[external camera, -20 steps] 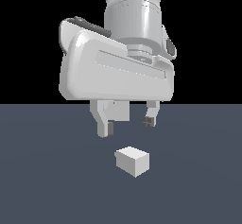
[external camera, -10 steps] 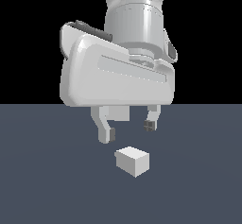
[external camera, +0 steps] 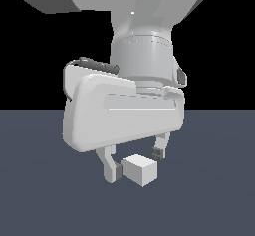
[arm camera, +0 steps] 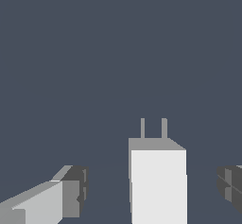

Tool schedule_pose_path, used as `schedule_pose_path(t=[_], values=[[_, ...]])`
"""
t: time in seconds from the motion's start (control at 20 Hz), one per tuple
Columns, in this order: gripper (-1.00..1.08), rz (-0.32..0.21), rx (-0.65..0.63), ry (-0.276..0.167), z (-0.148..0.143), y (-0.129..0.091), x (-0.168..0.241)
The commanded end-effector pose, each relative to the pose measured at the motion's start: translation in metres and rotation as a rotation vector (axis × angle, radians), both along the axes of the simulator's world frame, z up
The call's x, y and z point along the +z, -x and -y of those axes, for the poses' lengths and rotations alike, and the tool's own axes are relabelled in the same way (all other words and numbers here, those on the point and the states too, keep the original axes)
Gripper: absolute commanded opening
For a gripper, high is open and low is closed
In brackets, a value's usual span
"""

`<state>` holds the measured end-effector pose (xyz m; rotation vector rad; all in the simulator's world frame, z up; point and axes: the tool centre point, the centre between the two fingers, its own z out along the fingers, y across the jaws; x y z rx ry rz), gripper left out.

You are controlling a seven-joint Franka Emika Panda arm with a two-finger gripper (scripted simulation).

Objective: Plug the charger into the wall socket.

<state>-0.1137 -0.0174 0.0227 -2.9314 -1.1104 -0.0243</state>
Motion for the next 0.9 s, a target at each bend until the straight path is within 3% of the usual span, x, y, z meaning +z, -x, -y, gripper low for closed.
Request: schedule_pose_path(t=[0.0, 0.2, 0.25, 0.85], values=[[1.0, 0.001, 0.001, 0.0, 0.0002, -0.0003, -0.0071], [1.0, 0.001, 0.001, 0.0, 0.0002, -0.0005, -0.0109], [-1.0, 0.001, 0.001, 0.0, 0.0002, -0.0005, -0.0109], [-1.0, 0.001, -0.002, 0.001, 0.0, -0.0007, -0.0104]])
